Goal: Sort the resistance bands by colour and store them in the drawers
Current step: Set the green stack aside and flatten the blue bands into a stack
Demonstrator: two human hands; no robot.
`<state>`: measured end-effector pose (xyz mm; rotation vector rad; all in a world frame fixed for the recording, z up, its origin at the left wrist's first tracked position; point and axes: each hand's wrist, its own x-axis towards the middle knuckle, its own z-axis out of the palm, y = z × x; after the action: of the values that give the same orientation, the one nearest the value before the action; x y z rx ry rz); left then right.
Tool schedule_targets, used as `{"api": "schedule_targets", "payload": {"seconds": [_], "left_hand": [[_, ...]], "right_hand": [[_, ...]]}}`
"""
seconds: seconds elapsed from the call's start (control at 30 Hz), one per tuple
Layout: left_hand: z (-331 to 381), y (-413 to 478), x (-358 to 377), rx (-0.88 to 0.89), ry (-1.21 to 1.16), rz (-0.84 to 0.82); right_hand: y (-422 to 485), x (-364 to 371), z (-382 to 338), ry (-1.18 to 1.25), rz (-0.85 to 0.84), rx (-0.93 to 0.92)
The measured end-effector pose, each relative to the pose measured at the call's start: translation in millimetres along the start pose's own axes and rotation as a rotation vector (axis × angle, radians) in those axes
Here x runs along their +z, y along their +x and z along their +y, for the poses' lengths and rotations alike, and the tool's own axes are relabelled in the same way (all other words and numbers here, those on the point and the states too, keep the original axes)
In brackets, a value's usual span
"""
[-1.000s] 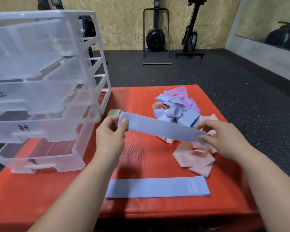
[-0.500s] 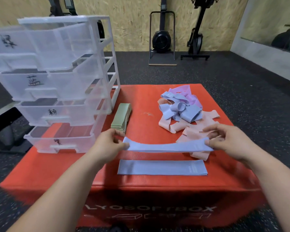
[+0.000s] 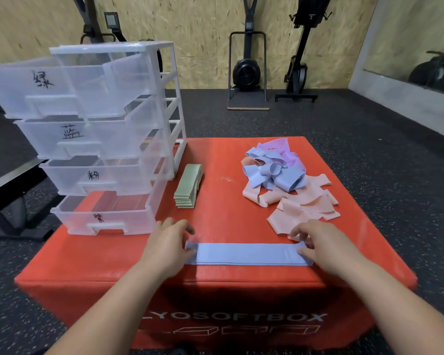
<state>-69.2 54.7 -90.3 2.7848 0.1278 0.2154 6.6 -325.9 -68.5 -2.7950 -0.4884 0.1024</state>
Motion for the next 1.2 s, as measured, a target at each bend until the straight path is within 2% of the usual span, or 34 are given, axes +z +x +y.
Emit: {"api": "schedule_targets", "payload": {"seconds": [0.07, 0.23, 0.33, 0.53, 0.67, 0.8, 0.93, 1.2], "left_hand": [[-1.8, 3.4, -3.8, 0.079, 0.0, -0.007], [-2.7, 6.1, -18.7, 0.248, -0.058, -0.27], [-0.8, 9.0, -19.1, 0.28, -0.011, -0.298], [-0.8, 16.7, -19.2, 0.289, 0.003, -0.333], [0.3, 22.6, -17.3, 0.295, -0.038, -0.31], [9.9, 40.4, -7.7, 0.305, -0.05, -0.201], [29.5, 65.2, 11.7, 0.311, -0.04, -0.113], [58.2, 105.9, 47.2, 0.285, 0.006, -0.067]], "right_hand": [[1.5, -4.3, 2.1, -0.018, -0.008, -0.032], [3.5, -10.7, 5.7, -0.034, -0.126, -0.181], [7.5, -7.2, 4.3, -0.098, -0.186, -0.212], [16.4, -2.8, 7.8, -0.107, -0.188, -0.208], [21.2, -8.9, 5.2, -0.026, -0.174, -0.226], [40.2, -13.2, 1.3, 0.098, 0.005, -0.193], [76.6, -4.9, -1.9, 0.036, 0.137, -0.138], [146.2, 19.3, -32.9, 0.03, 0.195, -0.014]]}}
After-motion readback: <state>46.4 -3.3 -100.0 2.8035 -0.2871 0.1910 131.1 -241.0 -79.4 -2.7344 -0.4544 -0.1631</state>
